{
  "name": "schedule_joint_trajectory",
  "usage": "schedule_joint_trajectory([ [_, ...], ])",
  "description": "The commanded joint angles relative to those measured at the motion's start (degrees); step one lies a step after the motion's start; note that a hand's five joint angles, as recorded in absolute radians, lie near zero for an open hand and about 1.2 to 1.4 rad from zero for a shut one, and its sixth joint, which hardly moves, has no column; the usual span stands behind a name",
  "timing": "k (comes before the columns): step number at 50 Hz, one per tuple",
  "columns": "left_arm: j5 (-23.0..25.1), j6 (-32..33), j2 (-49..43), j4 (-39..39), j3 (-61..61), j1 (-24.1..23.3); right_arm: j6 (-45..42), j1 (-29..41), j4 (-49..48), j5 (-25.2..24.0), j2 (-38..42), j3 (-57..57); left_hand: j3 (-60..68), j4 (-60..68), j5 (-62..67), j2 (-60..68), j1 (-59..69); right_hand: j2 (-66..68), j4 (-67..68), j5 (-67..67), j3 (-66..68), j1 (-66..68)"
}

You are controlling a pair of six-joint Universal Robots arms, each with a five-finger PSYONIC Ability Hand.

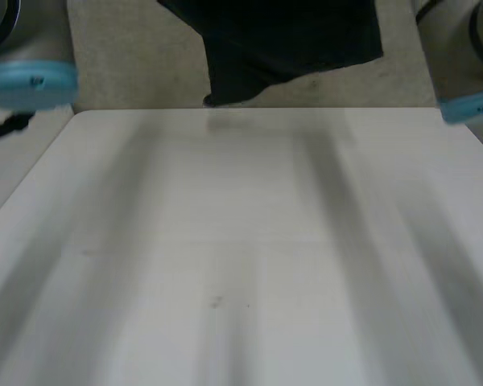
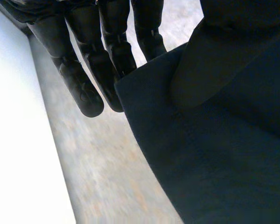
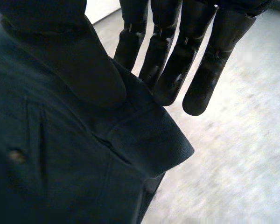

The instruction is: Fold the shorts.

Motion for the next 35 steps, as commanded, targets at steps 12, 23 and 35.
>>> schedule_joint_trajectory([
  [12,1.9,-4.7,-4.6,5.9,-49.6,0.3,-11.5,0.1,15.6,-3.3,11.2,29.7,11.7,11.5,15.0,11.4,13.8,12.6,11.7,13.7,12.1,23.9],
  [23,1.9,-3.3,0.8,-0.1,-60.1,0.7,-14.3,-0.5,17.0,-6.2,7.8,39.1,11.7,11.5,15.0,11.4,13.8,12.6,11.7,13.7,12.1,23.9],
  [35,3.2,-3.5,10.2,-0.5,-66.8,0.6,-8.2,-0.6,16.7,-7.5,1.4,45.3,11.7,11.5,15.0,11.4,13.8,-45.8,-46.8,-44.8,-46.3,-34.5],
])
